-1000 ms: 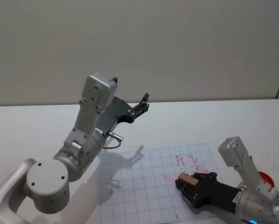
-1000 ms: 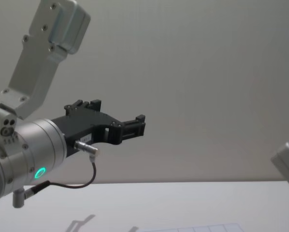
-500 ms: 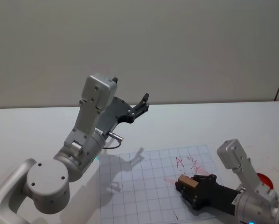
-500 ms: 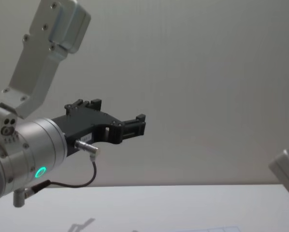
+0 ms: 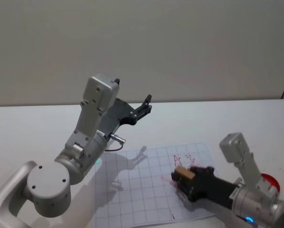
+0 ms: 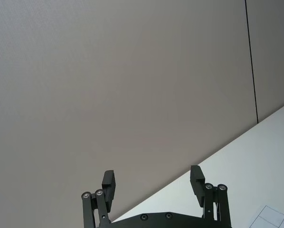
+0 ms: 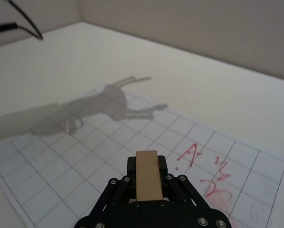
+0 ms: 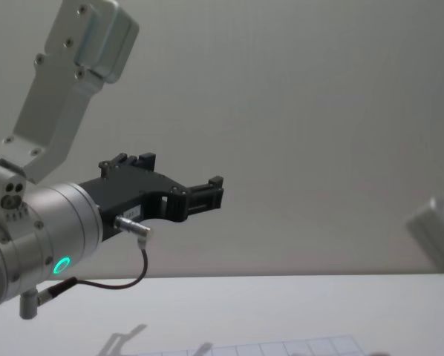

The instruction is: Use the one hand to pick up the stamp and affix it onto the A4 paper.

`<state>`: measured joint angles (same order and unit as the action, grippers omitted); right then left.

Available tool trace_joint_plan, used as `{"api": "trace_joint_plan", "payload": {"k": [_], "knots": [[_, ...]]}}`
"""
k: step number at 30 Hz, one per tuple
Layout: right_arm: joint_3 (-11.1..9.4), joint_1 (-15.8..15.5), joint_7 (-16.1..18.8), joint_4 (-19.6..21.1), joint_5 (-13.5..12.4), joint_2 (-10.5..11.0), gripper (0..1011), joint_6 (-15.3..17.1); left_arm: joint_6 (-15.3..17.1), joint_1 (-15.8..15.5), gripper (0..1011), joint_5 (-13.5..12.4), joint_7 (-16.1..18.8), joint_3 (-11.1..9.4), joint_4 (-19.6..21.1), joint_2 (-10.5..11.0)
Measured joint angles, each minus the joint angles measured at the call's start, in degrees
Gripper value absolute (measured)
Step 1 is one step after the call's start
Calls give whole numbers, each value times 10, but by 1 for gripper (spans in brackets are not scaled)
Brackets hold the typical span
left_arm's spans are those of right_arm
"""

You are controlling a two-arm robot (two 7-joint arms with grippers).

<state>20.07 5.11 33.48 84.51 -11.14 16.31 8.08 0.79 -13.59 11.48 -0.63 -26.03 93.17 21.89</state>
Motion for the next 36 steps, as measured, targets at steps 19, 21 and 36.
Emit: {"api": "trace_joint_plan", "payload": {"k": [19, 21, 36], "knots": [[-33, 18, -71, 67, -76, 3, 219, -69, 0, 0, 1001, 0, 0, 0, 0, 0], [-37, 16, -79, 72, -80, 8, 219, -71, 0, 0, 1001, 0, 0, 0, 0, 0], [-79, -46, -171, 111, -93, 71, 219, -71, 0, 0, 1001, 0, 0, 0, 0, 0]]}}
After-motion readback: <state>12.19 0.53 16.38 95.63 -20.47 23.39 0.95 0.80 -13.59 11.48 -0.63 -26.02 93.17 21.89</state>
